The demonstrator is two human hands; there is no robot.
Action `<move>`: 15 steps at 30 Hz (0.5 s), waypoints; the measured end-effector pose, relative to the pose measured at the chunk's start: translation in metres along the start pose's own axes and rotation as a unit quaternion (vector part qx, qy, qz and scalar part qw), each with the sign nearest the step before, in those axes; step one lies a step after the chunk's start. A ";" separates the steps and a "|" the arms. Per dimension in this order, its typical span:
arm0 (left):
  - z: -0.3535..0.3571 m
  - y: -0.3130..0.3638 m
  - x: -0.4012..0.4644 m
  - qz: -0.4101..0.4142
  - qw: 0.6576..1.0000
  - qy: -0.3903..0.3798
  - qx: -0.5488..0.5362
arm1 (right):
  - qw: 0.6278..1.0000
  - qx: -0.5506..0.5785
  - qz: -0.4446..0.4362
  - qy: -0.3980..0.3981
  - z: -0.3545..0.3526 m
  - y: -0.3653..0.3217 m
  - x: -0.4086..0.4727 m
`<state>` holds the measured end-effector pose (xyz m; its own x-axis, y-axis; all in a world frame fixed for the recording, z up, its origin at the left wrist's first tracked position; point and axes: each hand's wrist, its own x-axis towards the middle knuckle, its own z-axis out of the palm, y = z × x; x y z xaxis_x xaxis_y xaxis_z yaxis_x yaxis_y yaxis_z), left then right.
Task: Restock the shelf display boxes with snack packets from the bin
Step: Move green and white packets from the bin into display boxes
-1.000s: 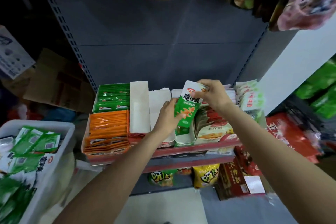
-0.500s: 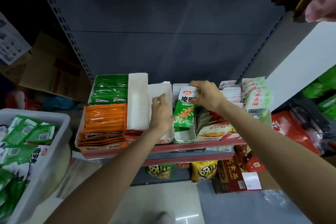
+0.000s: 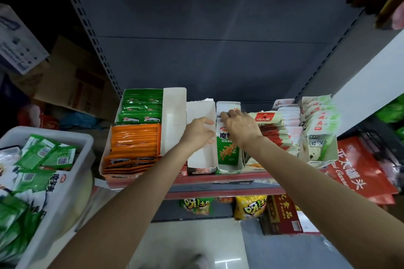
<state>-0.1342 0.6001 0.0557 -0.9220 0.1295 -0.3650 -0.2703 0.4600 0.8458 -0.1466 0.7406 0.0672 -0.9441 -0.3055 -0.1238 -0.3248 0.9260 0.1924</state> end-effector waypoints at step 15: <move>-0.127 -0.049 -0.086 0.160 0.945 0.244 0.147 | 0.887 0.453 0.008 0.088 -0.063 -0.125 -0.010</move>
<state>-0.0764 0.4550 0.0950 -0.9809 -0.0848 0.1751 0.0667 0.6988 0.7122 -0.0997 0.6138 0.1052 -0.9683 -0.2463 0.0419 -0.2084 0.7040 -0.6789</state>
